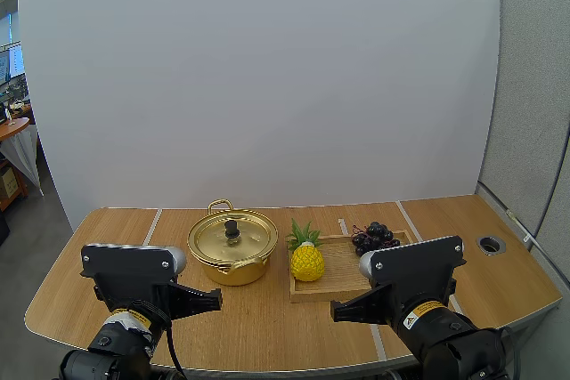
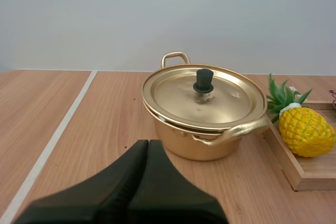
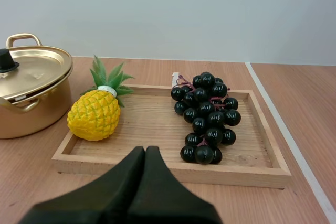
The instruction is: Open the pot, put the grape inside, and close it
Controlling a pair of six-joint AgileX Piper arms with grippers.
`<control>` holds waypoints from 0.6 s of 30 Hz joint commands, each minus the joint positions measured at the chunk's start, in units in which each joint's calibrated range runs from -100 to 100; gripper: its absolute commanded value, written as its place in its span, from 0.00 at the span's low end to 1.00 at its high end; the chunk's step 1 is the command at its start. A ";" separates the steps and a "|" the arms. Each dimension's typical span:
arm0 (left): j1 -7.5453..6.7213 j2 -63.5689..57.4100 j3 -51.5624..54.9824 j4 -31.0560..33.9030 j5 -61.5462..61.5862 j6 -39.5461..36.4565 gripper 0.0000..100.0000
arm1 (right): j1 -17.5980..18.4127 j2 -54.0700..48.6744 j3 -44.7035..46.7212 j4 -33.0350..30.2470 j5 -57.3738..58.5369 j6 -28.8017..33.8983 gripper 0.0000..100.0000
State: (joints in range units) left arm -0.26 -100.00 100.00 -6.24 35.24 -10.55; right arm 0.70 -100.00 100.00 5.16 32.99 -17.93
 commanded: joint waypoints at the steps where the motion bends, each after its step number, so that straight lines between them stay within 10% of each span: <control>1: 0.03 0.00 0.00 -0.47 -5.71 3.30 0.00 | 1.04 0.00 0.00 -0.77 -1.86 -0.30 0.00; 18: 0.03 0.00 0.00 -0.40 -5.71 3.40 0.00 | 1.04 0.00 0.00 -0.80 -1.86 -0.30 0.00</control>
State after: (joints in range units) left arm -0.26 -100.00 100.00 -6.24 31.20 -7.25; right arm 1.56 -100.00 100.00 4.77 32.46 -17.93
